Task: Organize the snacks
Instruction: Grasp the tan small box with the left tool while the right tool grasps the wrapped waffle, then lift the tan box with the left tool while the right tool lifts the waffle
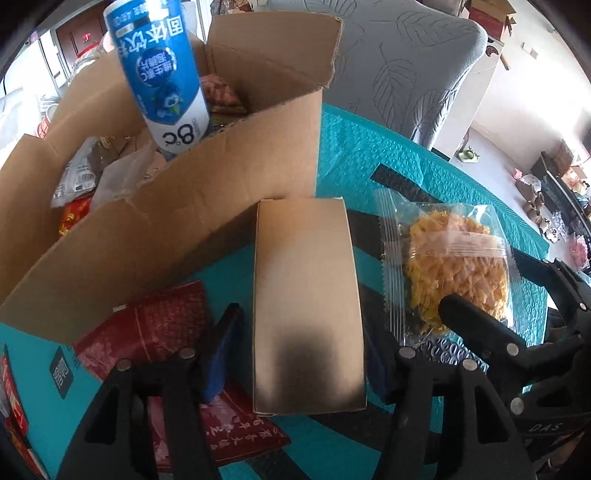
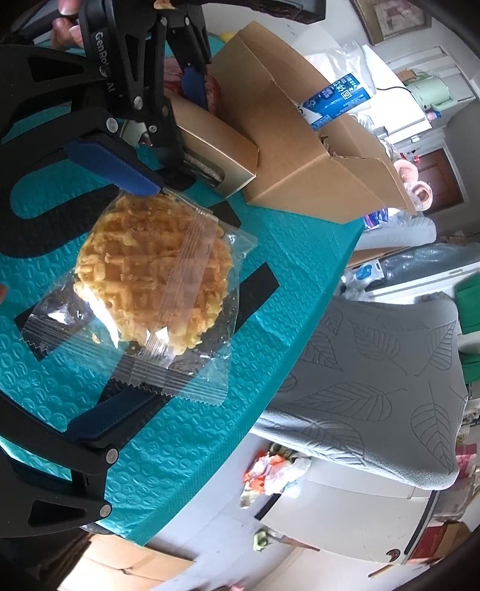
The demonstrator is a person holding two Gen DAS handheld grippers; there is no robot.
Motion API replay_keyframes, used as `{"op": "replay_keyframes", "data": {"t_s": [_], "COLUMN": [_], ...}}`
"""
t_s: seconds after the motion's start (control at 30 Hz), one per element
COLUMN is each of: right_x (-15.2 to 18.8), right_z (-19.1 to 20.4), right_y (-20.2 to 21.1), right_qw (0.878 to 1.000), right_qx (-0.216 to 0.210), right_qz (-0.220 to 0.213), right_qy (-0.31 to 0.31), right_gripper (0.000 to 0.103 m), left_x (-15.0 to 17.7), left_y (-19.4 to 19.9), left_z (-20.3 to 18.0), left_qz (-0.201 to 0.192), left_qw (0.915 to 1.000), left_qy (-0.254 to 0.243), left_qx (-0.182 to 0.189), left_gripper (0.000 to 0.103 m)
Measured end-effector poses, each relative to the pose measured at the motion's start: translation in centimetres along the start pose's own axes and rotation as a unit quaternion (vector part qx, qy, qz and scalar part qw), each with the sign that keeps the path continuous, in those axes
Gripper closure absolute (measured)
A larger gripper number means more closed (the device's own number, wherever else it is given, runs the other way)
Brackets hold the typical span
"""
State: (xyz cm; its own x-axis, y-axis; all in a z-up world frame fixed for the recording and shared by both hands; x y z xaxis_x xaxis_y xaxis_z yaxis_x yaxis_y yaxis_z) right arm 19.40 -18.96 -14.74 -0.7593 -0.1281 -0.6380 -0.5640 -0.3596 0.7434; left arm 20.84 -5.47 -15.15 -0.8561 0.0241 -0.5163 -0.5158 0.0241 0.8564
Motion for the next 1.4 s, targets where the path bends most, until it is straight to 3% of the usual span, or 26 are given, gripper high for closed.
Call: {"op": "replay_keyframes", "data": {"t_s": [0.1, 0.13, 0.17, 0.27, 0.3, 0.53, 0.97, 1.23, 1.4], "right_x": [0.1, 0.1, 0.2, 0.4, 0.4, 1.0, 3.4, 4.6, 6.0], "right_z": [0.1, 0.1, 0.1, -0.1, -0.1, 0.0, -0.8, -0.9, -0.2], "right_y": [0.0, 0.1, 0.3, 0.7, 0.8, 1.1, 3.3, 4.5, 5.4], "right_qw": [1.0, 1.0, 1.0, 1.0, 0.999, 0.996, 0.989, 0.989, 0.983], "right_qx": [0.001, 0.0, -0.003, -0.023, -0.036, -0.079, -0.144, -0.146, -0.181], "right_qz": [-0.004, -0.005, -0.005, -0.01, -0.01, -0.004, 0.009, 0.004, 0.031], "right_qy": [0.004, 0.006, 0.006, 0.007, 0.011, 0.041, -0.008, -0.035, -0.024], "right_gripper": [0.002, 0.003, 0.006, 0.018, 0.027, 0.044, 0.073, 0.077, 0.077], "left_x": [0.3, 0.4, 0.5, 1.1, 1.3, 3.2, 7.2, 7.2, 7.2], "left_y": [0.4, 0.5, 0.5, 0.8, 1.0, 2.2, 5.0, 6.5, 7.0], "left_z": [0.1, 0.2, 0.2, 0.0, -0.3, -0.7, -0.2, 0.4, 0.4], "left_qz": [-0.018, -0.021, -0.022, -0.025, -0.027, -0.014, -0.002, -0.017, -0.021], "left_qw": [0.9997, 0.9995, 0.9995, 0.9995, 0.9995, 0.9994, 0.9986, 0.9983, 0.9982], "left_qy": [0.012, 0.018, 0.02, 0.009, 0.002, 0.009, 0.032, 0.039, 0.037], "left_qx": [0.011, 0.013, 0.014, 0.015, 0.013, 0.03, 0.041, 0.041, 0.043], "left_gripper": [0.044, 0.047, 0.058, 0.059, 0.059, 0.059, 0.059, 0.059, 0.059]}}
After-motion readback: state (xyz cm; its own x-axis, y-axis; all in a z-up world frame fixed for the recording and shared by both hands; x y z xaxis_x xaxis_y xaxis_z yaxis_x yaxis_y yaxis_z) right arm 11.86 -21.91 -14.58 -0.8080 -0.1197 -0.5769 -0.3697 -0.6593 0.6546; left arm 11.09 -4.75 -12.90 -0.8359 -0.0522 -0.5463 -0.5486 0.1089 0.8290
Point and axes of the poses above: each gripper's, at about its wrist camera, not at the fingertips, and y roughly against the way its jaws point, z to its left, x to its underside, the point moved 3 cm from there along -y, roughly the way its jaws point, and after that the axes turned 3 degrees about -z, right-handed, at the moved point
